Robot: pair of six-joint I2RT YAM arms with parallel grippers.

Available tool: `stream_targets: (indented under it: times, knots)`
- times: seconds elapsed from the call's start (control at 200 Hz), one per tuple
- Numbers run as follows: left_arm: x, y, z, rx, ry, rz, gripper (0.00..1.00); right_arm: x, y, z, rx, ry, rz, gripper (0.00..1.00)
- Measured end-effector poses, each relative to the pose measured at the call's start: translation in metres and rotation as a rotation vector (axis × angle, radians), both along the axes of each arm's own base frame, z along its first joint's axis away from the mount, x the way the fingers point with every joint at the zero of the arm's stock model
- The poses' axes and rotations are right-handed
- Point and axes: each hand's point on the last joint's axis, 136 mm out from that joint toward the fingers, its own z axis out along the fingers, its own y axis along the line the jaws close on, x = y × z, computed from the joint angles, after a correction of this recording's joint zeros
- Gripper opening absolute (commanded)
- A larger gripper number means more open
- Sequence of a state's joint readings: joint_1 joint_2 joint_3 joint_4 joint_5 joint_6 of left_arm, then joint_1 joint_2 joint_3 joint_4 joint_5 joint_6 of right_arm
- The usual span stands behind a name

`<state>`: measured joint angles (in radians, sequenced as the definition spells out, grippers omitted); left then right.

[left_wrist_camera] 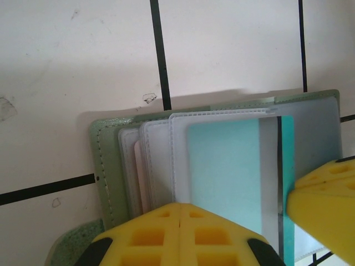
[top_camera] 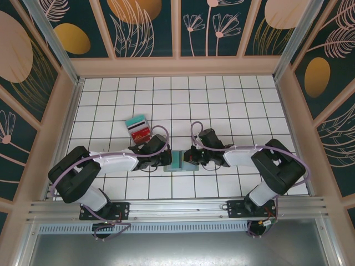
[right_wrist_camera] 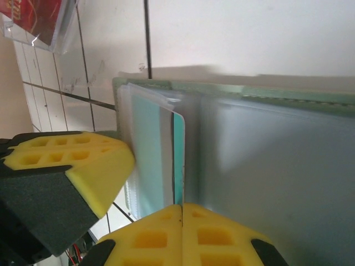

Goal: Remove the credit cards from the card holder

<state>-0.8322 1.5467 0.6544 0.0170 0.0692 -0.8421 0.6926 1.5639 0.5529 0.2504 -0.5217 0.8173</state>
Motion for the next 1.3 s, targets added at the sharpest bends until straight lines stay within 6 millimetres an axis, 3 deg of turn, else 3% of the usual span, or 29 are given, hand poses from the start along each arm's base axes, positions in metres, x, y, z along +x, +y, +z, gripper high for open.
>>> stream_targets:
  times: [0.536, 0.826, 1.066, 1.191, 1.301]
  knots:
    - [0.000, 0.000, 0.000, 0.000, 0.000, 0.000, 0.00, 0.001, -0.007, -0.001, -0.005, -0.001, -0.012, 0.00]
    - [0.000, 0.000, 0.000, 0.000, 0.000, 0.000, 0.00, 0.001, -0.037, 0.011, 0.011, -0.041, -0.053, 0.00]
    - [-0.002, 0.002, 0.003, 0.011, 0.009, 0.001, 0.00, 0.012, -0.060, 0.041, 0.054, -0.116, -0.106, 0.00]
    - [-0.002, 0.004, 0.011, 0.021, 0.010, 0.005, 0.40, 0.015, -0.069, 0.052, 0.061, -0.146, -0.119, 0.00]
    - [0.011, -0.001, 0.034, 0.003, -0.032, 0.036, 0.41, 0.020, -0.073, 0.060, 0.057, -0.160, -0.126, 0.00]
